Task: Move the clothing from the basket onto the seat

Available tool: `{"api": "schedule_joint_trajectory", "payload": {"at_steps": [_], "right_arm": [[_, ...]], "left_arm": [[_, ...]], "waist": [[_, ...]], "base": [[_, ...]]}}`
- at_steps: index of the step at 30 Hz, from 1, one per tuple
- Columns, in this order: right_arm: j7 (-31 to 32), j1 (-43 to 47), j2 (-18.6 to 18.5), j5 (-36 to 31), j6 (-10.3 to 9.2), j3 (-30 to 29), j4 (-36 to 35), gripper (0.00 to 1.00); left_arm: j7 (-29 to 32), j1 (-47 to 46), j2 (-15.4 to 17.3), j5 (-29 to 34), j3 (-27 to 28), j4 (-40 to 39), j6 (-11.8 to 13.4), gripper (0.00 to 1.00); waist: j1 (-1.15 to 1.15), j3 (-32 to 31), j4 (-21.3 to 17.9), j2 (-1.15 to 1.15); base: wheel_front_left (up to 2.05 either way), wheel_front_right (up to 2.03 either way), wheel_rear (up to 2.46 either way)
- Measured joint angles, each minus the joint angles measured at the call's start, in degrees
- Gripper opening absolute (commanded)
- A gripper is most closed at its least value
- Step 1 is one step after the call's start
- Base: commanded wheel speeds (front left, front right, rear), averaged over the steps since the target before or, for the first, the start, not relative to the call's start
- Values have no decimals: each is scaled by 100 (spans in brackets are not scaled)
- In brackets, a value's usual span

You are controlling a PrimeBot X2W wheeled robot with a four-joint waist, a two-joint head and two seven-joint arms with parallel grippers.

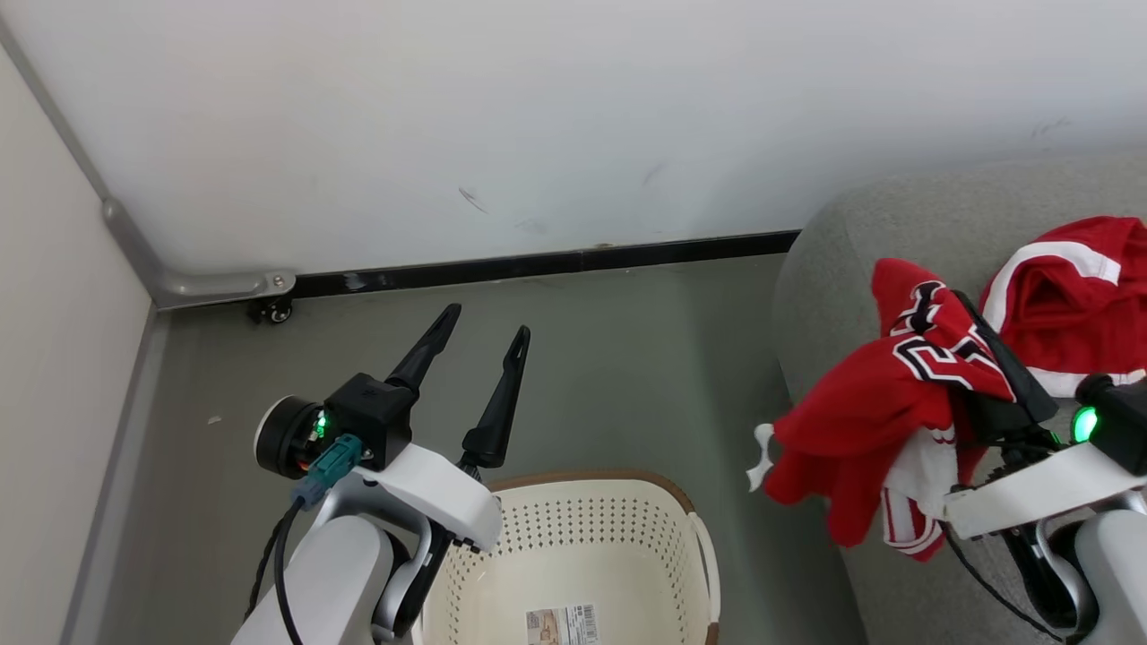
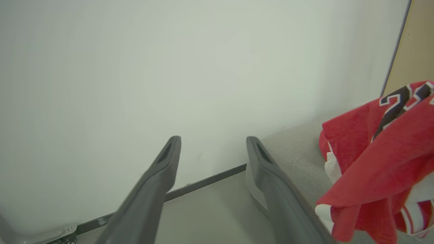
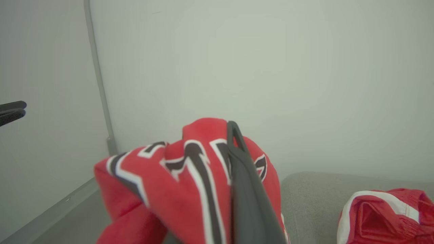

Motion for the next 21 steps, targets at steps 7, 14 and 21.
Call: {"api": "schedule_joint_trajectory", "payload": {"at_steps": [7,14,21], "right_arm": [[114,428,21,-26,0,-561,-336,0],[243,649,116,44,0,-1112,-684,0],[517,605,-16,111,0,-1522,-868,0]], "left_arm": [[-7,3,-47,2,0,-15,-2,100],[-34,5,-74,2,16,-18,-3,100],[-49,6,-45,2,157,-67,3,100]], "waist": [[0,28,-313,0],[0,61,-659,0],[0,129,-1006,0]], "base": [[0,0,0],[0,0,0],[0,0,0]]}}
